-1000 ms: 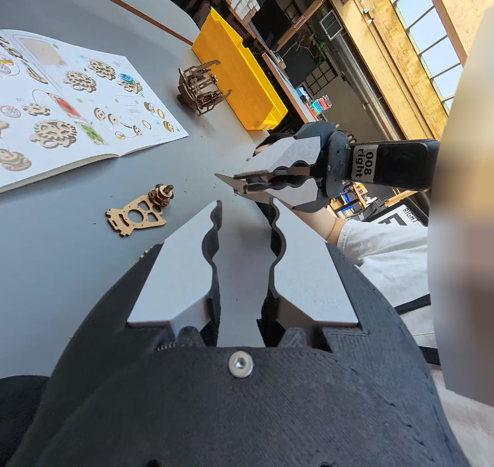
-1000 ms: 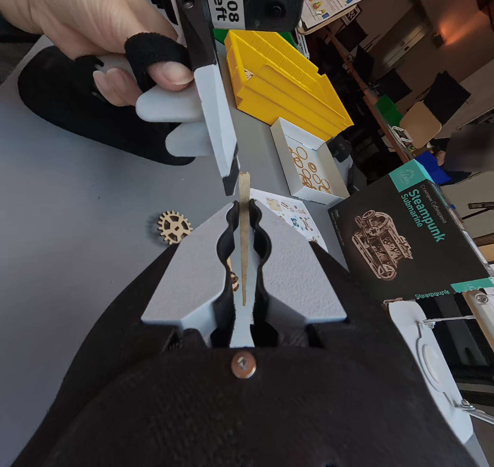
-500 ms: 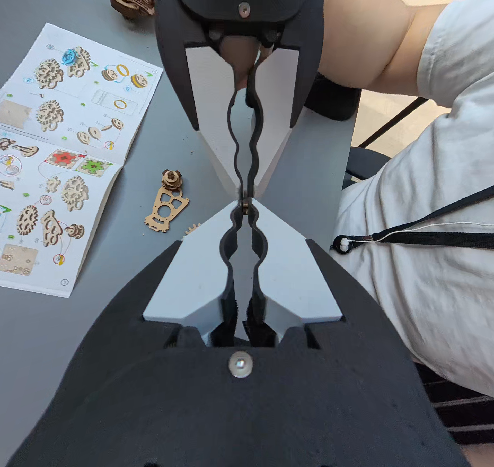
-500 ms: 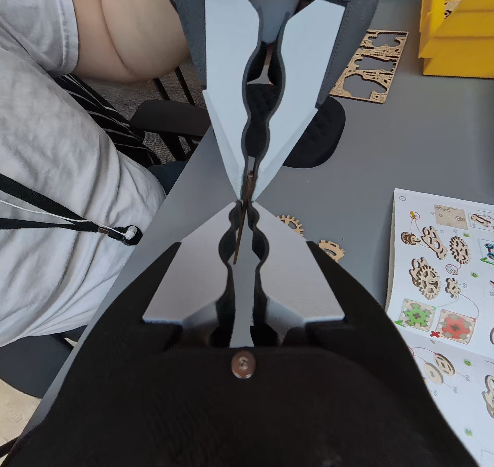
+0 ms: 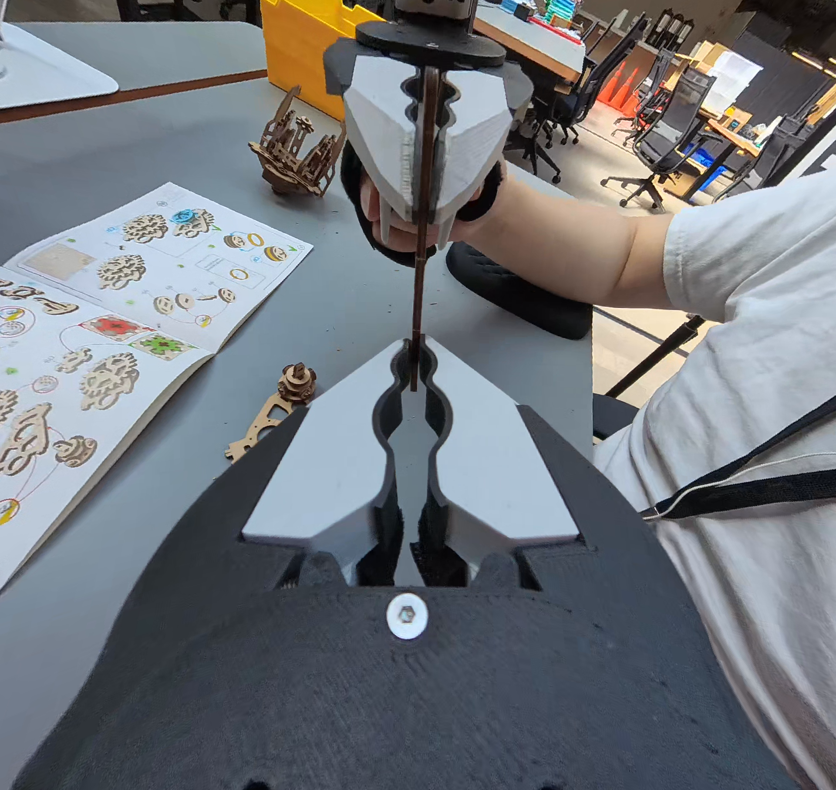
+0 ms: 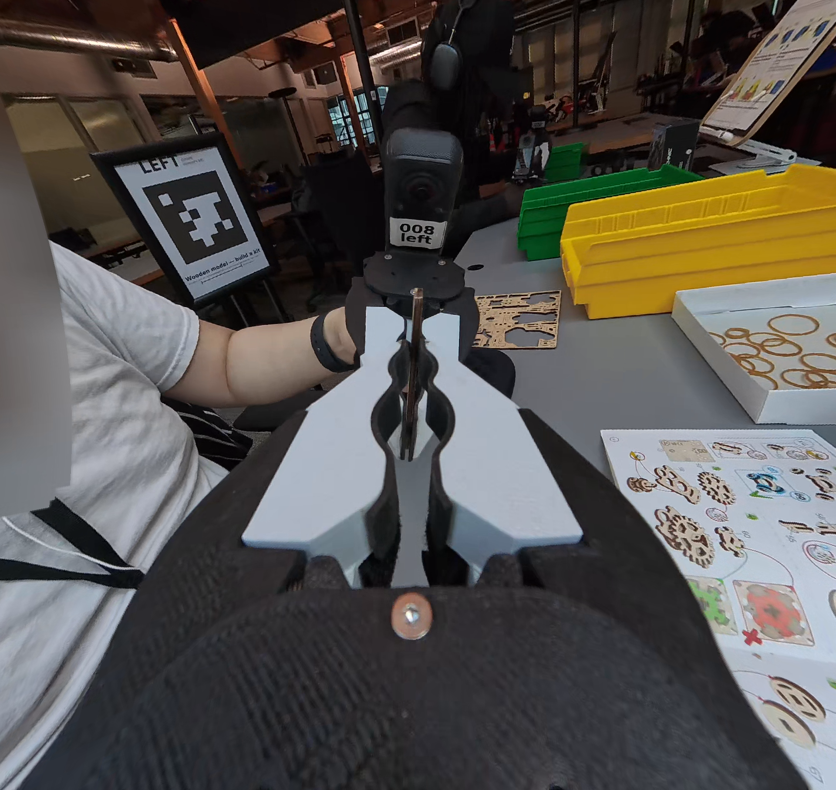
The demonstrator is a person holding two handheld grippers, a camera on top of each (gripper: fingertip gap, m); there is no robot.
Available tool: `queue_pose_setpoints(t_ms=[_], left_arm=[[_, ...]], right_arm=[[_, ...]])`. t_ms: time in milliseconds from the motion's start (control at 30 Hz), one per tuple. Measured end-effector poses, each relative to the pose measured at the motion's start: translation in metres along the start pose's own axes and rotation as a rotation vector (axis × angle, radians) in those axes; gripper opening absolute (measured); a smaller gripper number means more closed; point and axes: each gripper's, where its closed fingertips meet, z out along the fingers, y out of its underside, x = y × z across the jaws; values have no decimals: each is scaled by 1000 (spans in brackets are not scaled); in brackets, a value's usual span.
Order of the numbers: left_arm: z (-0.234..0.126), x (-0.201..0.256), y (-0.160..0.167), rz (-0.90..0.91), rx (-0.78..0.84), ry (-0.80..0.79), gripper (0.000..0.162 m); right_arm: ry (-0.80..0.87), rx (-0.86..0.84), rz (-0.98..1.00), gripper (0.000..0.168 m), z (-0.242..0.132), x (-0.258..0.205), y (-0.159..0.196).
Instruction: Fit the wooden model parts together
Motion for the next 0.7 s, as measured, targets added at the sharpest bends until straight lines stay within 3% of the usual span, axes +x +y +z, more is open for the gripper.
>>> queue_pose_setpoints(t_ms=[100, 133, 367, 433, 500, 567, 600, 700], left_arm=[[1, 5, 14, -40, -55, 25, 0], [1, 7, 19, -34, -67, 36, 0], [1, -3, 42, -31, -115, 7, 0], [-6, -16, 47, -30, -135, -64, 2], [-18, -35, 58, 33, -195, -168, 19], [-23, -44, 65, 84, -225, -200, 13], [-23, -48, 69, 73, -247, -208, 2], [-16, -52, 84, 22, -351, -198, 0]], right_arm=[[-47, 15, 40, 16, 2, -3, 2], [-67, -7, 66, 0, 3, -6, 5], [-16, -124, 28, 0, 12, 0, 30], [54, -148, -71, 0, 13, 5, 34], [134, -141, -162, 0, 15, 8, 37], [181, -133, -174, 0, 18, 6, 47], [213, -146, -189, 0, 18, 7, 53], [269, -147, -217, 0, 16, 3, 55]])
